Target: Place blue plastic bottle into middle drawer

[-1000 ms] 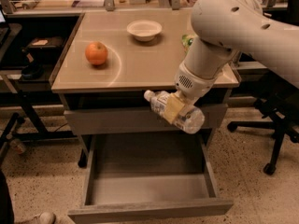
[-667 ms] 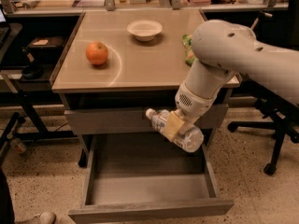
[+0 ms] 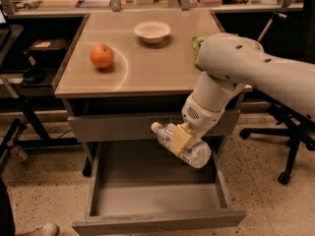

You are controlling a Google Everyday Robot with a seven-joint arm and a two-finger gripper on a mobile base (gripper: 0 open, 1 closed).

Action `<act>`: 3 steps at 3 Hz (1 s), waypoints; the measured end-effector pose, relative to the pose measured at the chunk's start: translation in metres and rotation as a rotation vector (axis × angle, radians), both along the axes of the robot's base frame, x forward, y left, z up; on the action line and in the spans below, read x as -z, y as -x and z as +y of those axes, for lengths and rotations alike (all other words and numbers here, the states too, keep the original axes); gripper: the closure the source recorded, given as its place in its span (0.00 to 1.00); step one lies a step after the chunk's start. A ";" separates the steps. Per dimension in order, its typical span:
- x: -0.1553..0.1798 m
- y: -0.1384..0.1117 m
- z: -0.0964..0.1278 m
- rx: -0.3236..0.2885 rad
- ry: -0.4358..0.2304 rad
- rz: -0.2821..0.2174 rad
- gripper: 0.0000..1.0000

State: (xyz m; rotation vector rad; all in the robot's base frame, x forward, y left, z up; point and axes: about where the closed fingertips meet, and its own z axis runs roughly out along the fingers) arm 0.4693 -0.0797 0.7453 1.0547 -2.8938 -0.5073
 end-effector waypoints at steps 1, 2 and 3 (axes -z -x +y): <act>0.048 0.014 0.021 0.036 -0.036 0.078 1.00; 0.091 0.016 0.039 0.087 -0.066 0.111 1.00; 0.133 0.020 0.054 0.142 -0.086 0.151 1.00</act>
Offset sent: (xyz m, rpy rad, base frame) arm -0.0142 0.0602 -0.1424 0.1072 0.1426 -0.1558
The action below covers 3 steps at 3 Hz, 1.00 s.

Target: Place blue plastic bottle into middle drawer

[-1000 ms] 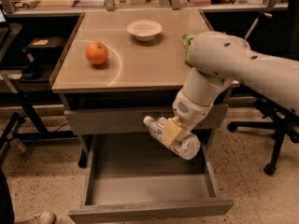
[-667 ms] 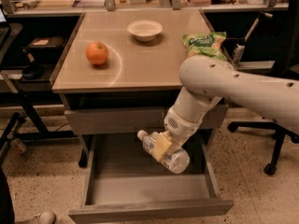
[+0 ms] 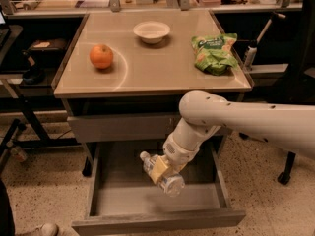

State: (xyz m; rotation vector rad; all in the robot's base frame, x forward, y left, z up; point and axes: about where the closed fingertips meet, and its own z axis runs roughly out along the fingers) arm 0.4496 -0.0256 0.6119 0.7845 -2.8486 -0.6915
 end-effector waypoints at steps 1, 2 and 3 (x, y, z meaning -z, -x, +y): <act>0.000 0.000 0.000 0.000 0.000 0.000 1.00; 0.022 -0.003 0.006 0.048 -0.020 -0.003 1.00; 0.052 -0.009 0.013 0.131 -0.057 -0.024 1.00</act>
Offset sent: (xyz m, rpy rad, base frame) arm 0.0111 0.0188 -0.0713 0.0664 -0.0149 -0.1629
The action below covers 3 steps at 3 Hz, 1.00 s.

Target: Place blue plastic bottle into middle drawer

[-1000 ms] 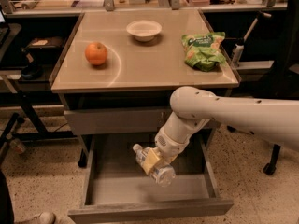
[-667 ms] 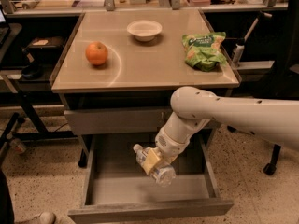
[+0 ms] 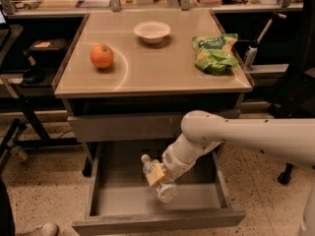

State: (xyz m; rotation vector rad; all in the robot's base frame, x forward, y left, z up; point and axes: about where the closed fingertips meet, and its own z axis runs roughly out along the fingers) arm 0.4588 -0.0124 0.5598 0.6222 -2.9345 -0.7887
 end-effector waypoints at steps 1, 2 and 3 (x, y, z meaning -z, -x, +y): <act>0.049 -0.017 0.006 0.085 -0.030 0.005 1.00; 0.054 -0.015 0.007 0.085 -0.031 0.016 1.00; 0.066 -0.015 0.011 0.103 -0.036 0.024 1.00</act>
Offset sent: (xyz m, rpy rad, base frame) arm 0.0245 0.0114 -0.0878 0.0588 0.0563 -0.1137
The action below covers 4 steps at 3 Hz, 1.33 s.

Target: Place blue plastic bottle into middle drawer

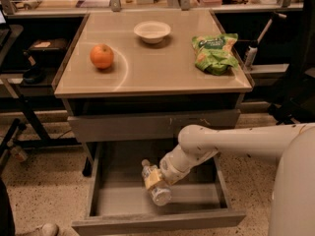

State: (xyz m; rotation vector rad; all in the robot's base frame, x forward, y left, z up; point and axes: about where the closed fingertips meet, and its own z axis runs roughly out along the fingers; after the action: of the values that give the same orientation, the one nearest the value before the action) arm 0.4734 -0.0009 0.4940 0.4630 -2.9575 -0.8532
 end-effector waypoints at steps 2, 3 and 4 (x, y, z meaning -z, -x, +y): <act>0.016 -0.021 -0.001 0.149 0.067 -0.107 1.00; 0.028 -0.032 -0.003 0.208 0.080 -0.136 1.00; 0.056 -0.039 -0.004 0.256 0.084 -0.122 1.00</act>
Offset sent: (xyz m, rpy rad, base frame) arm 0.0405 -0.0080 -0.0170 -0.0999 -0.1930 -0.2532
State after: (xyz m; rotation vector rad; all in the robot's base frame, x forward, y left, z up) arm 0.5123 -0.0050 0.4384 0.1386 -3.1988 -0.7380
